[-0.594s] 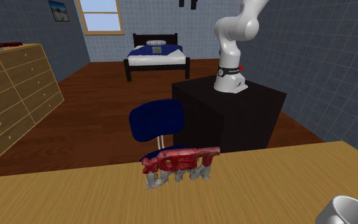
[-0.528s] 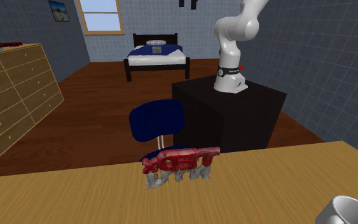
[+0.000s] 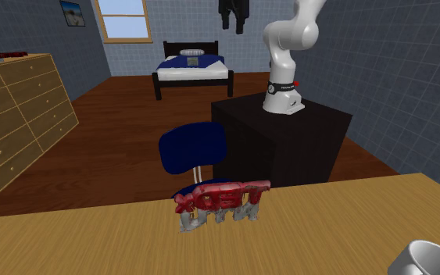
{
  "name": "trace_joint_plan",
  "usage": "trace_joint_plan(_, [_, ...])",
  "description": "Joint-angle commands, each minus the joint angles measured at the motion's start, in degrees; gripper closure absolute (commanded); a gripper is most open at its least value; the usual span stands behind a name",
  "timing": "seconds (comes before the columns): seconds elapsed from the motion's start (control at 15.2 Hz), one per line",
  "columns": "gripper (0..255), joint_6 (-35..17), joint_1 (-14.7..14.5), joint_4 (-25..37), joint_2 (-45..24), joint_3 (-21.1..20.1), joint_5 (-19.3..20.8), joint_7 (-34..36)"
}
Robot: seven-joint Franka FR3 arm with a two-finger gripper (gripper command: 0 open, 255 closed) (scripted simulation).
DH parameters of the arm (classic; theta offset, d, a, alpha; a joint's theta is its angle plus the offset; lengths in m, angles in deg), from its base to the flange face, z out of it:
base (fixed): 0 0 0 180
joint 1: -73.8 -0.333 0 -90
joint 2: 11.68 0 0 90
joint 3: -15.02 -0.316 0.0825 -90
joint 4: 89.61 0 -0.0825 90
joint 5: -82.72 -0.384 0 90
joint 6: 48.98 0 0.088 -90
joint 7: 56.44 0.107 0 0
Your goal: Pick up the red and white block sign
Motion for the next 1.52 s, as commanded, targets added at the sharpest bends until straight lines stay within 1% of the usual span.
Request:
trace_joint_plan(0.0, [0,-3.9,-0.4,-1.2,-2.6,-1.8,-1.5,3.0])
trace_joint_plan(0.46, [0,-15.9,-1.3,-2.1,-13.4,-7.6,-4.7,12.2])
trace_joint_plan(0.79, [0,-24.2,-1.3,-0.1,-23.4,-11.5,-4.8,19.2])
trace_joint_plan(1.12, [0,-31.4,-1.3,4.0,-34.7,-14.6,-2.1,27.1])
trace_joint_plan(1.45, [0,-36.9,-2.5,10.1,-46.6,-15.7,3.1,35.8])
